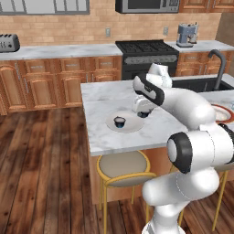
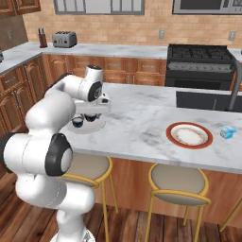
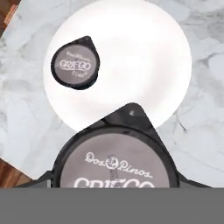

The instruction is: Place two yogurt containers on each plate.

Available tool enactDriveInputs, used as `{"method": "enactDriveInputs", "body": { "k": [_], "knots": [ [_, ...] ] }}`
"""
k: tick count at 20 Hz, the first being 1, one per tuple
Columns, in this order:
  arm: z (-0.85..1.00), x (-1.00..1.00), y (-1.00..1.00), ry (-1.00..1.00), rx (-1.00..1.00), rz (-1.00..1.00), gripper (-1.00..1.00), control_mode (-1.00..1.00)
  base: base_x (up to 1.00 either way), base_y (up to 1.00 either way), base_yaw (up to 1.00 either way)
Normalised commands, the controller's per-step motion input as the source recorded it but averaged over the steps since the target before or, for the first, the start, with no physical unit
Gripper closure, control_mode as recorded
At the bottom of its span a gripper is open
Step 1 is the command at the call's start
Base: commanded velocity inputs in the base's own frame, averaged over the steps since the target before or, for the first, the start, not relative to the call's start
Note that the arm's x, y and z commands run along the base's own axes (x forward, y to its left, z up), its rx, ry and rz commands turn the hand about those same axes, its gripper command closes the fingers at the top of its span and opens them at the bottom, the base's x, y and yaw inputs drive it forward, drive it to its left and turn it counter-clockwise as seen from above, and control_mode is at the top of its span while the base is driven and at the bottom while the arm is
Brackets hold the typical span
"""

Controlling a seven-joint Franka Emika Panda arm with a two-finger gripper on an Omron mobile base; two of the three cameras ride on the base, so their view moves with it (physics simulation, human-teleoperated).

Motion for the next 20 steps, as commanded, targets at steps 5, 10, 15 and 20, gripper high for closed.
{"method": "enactDriveInputs", "body": {
  "k": [5, 10, 15, 20],
  "knots": [
    [-0.19, 0.73, 0.25, 0.22, -0.04, -0.09, 1.0, -1.0, 0.0, 0.0, 0.0],
    [-0.01, 0.22, 0.0, 0.07, -0.02, -0.14, 1.0, -1.0, 0.0, 0.0, 0.0],
    [-0.1, 0.02, 0.0, 0.03, -0.14, -0.18, 1.0, -1.0, 0.0, 0.0, 0.0],
    [-0.09, 0.02, -0.03, 0.01, -0.05, -0.03, 1.0, -1.0, 0.0, 0.0, 0.0]
  ]
}}
